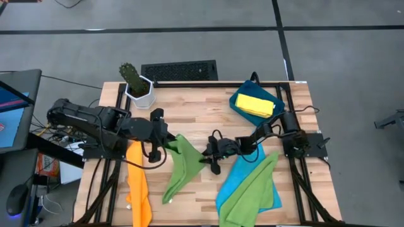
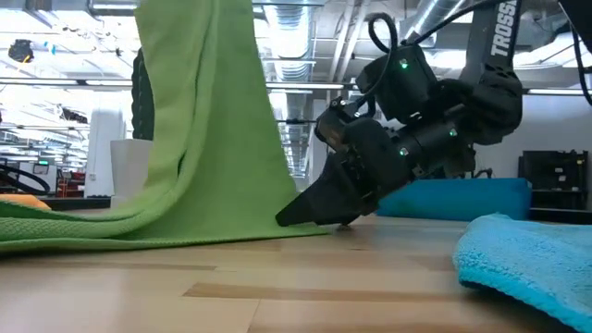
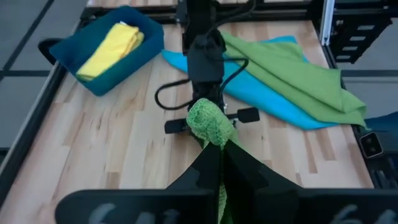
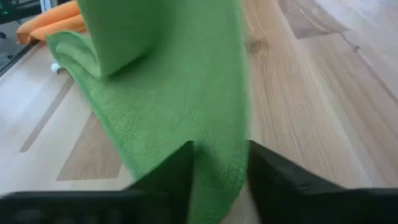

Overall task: Fold microfiber towels
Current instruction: Fold the left green microfiber cloth

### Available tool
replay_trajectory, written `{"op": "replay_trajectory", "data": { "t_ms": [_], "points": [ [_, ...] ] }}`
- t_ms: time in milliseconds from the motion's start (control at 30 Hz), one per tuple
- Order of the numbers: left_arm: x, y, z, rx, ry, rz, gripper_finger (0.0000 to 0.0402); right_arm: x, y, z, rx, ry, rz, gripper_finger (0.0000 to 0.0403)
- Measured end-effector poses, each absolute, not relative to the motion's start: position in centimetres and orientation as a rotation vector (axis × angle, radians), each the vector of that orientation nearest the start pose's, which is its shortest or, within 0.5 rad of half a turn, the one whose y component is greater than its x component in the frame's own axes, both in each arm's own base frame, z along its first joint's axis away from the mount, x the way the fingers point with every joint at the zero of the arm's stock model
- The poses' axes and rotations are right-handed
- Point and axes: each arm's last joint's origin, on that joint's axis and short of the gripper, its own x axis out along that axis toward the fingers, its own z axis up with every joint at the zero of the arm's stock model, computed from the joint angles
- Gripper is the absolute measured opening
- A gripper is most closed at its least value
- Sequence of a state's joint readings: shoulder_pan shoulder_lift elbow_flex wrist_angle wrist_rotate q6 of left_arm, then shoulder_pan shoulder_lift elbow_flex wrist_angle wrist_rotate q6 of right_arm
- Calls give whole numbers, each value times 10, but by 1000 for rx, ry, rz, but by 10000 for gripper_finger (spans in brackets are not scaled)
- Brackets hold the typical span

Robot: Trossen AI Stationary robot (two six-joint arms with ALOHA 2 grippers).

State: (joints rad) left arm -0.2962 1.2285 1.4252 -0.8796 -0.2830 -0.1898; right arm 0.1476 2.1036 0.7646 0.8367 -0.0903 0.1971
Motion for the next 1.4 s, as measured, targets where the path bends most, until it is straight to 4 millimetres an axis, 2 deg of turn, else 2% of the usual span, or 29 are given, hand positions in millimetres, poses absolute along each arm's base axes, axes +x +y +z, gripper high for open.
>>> {"op": "replay_trajectory", "data": {
  "t_ms": [133,200,333,400,567,733,800,900,967,1033,1167,1267,1333,1400],
  "points": [
    [221,-62,406,35,646,85,2,348,55,61,178,553,188,39],
    [219,-61,406,50,661,105,2,347,55,62,182,556,189,14],
    [216,-59,400,45,717,160,2,341,55,80,191,620,152,13],
    [215,-57,394,59,746,195,2,335,53,97,143,657,98,8],
    [214,-54,388,102,759,296,2,314,47,159,-52,717,-138,7],
    [213,-52,388,161,748,363,2,288,36,225,-258,678,-410,7],
    [211,-49,387,197,763,401,2,278,29,245,-313,706,-429,7],
    [210,-45,385,182,790,422,2,263,21,275,-349,728,-320,7],
    [211,-44,384,132,807,383,2,254,21,293,-368,676,-288,7],
    [212,-45,384,89,822,314,2,245,19,309,-353,612,-336,7],
    [217,-60,389,37,764,118,2,225,27,329,-347,577,-169,7],
    [218,-71,392,118,725,-3,2,215,26,338,-355,540,-243,8],
    [216,-69,391,174,741,51,2,210,20,340,-368,554,-297,8],
    [213,-62,387,232,773,189,2,210,14,337,-373,589,-322,8]
  ]
}}
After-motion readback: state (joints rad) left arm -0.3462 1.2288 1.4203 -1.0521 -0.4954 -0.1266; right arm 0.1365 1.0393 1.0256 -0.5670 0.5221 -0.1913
